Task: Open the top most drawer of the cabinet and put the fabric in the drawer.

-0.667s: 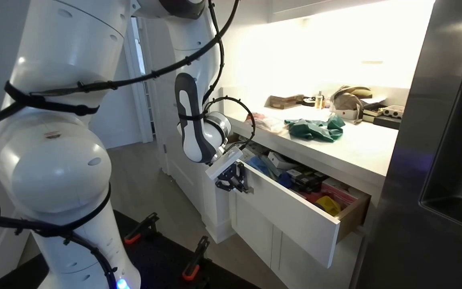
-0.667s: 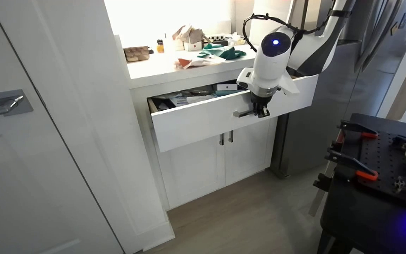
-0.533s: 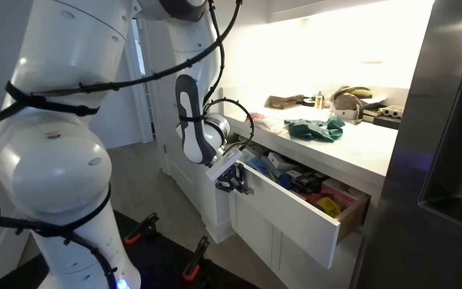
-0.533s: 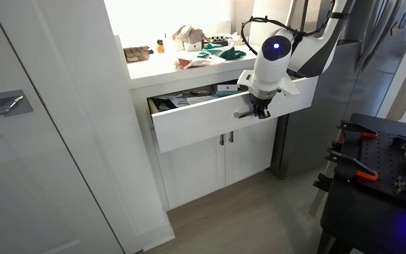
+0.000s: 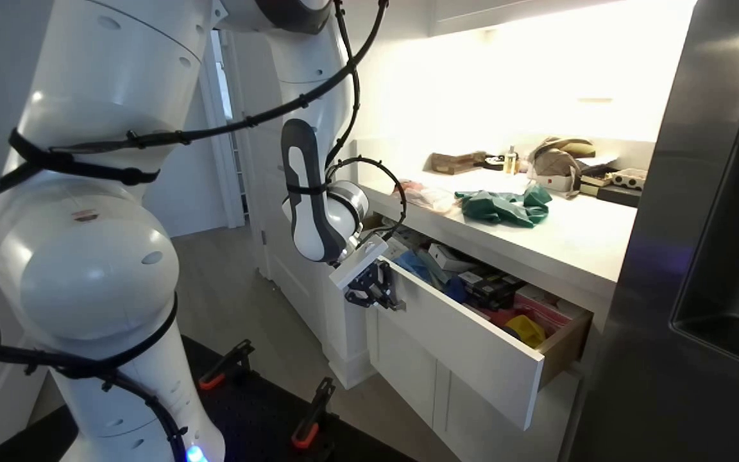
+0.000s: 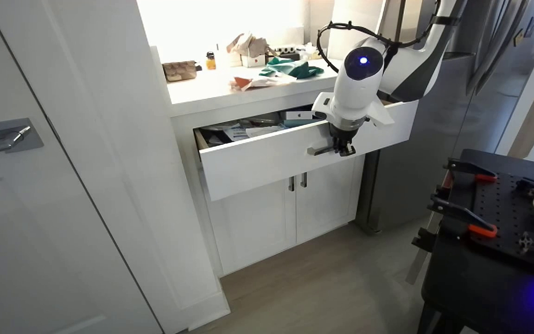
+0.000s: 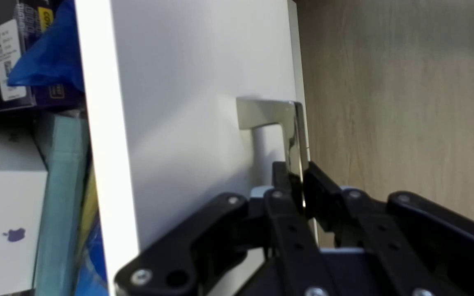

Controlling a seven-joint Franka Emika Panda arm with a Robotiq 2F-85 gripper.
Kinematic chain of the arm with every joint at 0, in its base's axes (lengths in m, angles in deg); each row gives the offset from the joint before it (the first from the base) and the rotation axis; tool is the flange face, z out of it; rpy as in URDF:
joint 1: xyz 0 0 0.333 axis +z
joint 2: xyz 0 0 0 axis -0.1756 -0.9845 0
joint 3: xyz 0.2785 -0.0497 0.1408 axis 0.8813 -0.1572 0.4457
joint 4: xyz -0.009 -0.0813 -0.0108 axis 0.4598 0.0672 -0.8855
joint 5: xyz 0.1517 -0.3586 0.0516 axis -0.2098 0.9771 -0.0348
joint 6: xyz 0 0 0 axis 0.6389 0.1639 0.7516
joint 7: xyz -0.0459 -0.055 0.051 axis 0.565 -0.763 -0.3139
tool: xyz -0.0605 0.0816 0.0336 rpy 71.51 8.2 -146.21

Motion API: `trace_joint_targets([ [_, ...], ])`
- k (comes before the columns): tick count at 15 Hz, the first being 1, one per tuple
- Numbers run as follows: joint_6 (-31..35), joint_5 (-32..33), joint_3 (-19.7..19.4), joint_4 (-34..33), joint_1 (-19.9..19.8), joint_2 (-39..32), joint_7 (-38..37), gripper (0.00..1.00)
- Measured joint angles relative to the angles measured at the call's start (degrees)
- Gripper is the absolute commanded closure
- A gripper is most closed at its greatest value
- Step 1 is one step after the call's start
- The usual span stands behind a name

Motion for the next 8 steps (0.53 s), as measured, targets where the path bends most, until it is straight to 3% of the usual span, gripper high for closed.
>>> trace_joint_targets([
  [4,0.0,-0.2,0.0,0.0,0.0,0.0,0.0,0.96],
  [8,-3.3,-4.3,2.1,3.5,1.3,1.8,-0.3,0.96],
])
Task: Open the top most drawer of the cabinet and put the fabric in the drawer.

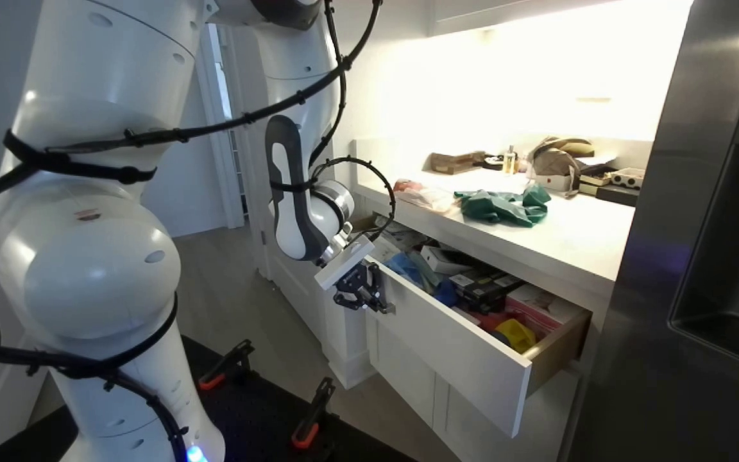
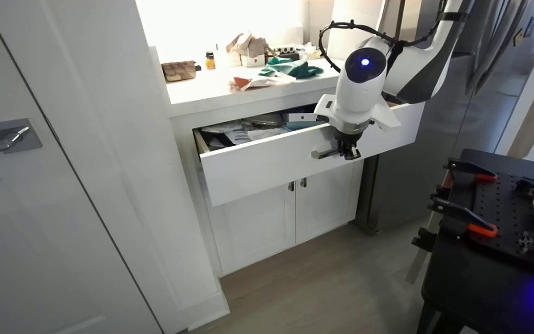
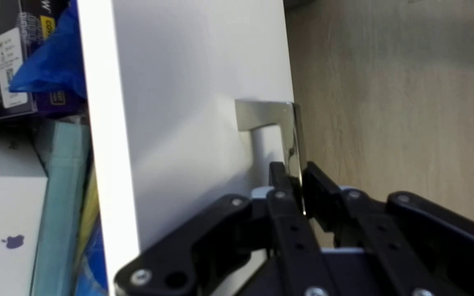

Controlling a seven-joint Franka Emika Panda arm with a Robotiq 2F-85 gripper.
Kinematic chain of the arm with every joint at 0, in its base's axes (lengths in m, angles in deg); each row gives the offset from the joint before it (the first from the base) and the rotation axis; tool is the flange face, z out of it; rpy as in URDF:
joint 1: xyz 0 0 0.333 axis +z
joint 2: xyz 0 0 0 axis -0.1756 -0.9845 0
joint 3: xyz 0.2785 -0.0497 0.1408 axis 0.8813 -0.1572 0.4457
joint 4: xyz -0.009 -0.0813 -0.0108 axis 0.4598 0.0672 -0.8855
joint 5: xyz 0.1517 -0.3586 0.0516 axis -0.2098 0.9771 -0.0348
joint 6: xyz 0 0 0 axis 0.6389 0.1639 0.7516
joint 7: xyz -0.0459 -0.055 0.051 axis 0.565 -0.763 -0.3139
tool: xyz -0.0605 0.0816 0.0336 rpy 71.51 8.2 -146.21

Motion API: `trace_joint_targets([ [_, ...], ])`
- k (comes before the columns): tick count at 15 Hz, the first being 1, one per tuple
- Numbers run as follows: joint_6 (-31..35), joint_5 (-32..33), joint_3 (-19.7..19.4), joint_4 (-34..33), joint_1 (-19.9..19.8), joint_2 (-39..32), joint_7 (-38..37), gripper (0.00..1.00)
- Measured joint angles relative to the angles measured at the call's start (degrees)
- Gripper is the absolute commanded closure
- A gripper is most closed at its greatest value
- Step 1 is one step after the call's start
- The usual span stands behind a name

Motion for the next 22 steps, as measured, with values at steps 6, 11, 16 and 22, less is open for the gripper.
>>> trace_joint_targets([
  [6,-3.0,-2.7,-1.3,6.5,7.1,3.1,-5.7,0.96],
  [11,-4.0,-5.4,-1.7,8.0,9.6,3.5,-7.4,0.48],
  [16,-2.5,-10.6,-2.1,7.8,10.0,3.2,-2.9,0.29],
  [22,1.2,-13.6,-4.9,6.7,9.8,3.5,6.8,0.20],
])
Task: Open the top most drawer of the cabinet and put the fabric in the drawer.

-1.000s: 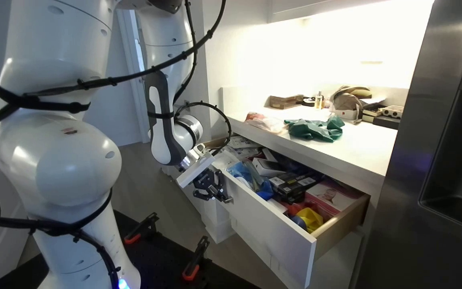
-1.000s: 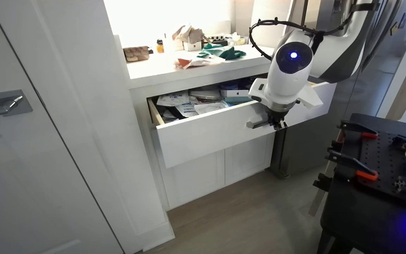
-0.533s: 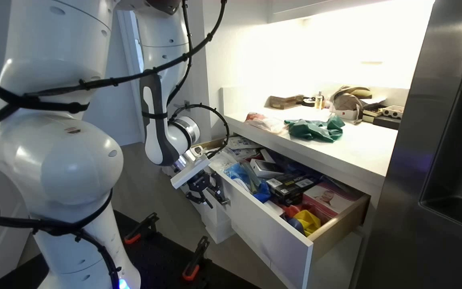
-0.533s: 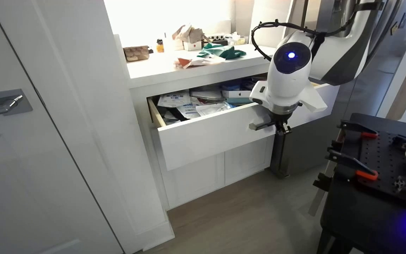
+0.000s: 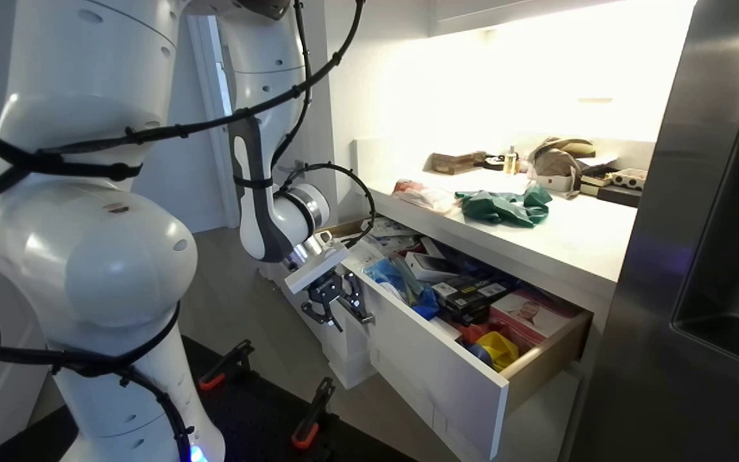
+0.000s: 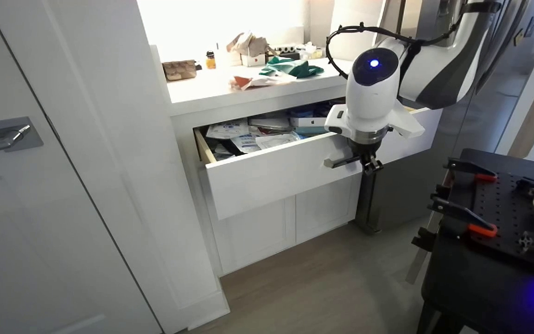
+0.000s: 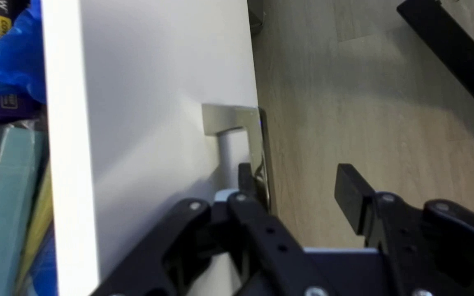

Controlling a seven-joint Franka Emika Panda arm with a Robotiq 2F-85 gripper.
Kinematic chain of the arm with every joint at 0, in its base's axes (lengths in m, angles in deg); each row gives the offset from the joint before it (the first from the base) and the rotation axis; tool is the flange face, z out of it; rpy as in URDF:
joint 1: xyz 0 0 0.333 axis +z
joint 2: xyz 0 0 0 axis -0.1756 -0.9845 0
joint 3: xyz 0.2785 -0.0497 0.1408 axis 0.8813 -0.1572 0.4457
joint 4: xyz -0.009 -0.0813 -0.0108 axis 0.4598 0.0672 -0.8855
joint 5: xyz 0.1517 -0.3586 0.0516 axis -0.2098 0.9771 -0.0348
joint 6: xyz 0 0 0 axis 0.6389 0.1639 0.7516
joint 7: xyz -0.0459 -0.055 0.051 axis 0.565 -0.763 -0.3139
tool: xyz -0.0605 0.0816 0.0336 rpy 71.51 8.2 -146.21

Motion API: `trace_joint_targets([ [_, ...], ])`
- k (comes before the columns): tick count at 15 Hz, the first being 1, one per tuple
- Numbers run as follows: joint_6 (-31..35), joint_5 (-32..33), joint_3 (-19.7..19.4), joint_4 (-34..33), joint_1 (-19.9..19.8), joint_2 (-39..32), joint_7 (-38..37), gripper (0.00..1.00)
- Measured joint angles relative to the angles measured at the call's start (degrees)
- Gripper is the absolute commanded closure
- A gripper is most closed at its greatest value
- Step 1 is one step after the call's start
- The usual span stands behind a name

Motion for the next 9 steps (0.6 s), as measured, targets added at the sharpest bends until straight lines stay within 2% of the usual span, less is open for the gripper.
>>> trace_joint_targets([
  [5,6.4,-3.1,-3.8,-3.0,-1.8,-0.2,13.3,0.20],
  [9,9.1,-8.0,-3.3,-4.8,-5.5,-0.2,24.7,0.20],
])
